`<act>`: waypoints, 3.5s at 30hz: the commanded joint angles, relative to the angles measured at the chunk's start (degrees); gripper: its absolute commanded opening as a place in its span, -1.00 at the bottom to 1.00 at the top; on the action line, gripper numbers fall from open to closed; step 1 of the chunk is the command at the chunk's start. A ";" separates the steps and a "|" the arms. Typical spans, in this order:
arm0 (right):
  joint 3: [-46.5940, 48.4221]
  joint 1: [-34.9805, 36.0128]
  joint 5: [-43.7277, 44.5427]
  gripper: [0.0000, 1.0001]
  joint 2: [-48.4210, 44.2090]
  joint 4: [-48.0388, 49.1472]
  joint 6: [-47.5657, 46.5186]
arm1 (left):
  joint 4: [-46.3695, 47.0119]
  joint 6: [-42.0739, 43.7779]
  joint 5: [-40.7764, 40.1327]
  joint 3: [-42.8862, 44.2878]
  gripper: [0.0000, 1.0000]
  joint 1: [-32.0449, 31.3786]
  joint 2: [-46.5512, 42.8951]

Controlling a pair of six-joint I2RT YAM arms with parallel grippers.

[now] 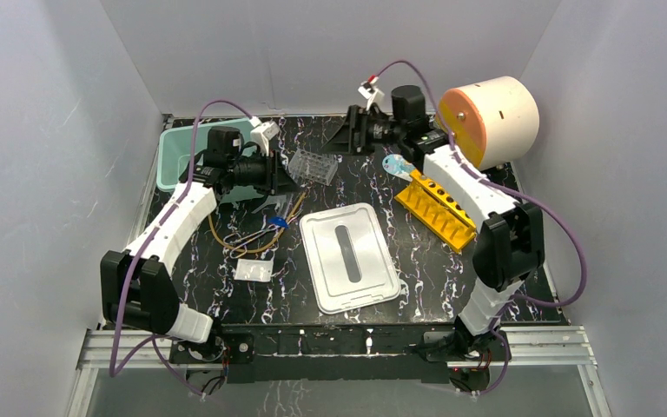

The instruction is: Organize the chemistry lab equipment

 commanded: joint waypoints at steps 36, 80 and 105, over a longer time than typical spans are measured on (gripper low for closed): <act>-3.19 -4.58 16.15 0.49 -11.47 -8.48 -6.13 | -38.56 -90.92 -75.87 33.89 -1.00 11.03 27.41; -0.67 0.94 25.99 0.49 -4.95 -8.85 -14.73 | -45.64 -81.18 -76.49 42.02 0.24 11.82 34.38; 18.75 17.36 23.25 0.14 31.12 7.25 -17.13 | -16.01 -23.22 -51.32 29.91 0.38 16.66 2.77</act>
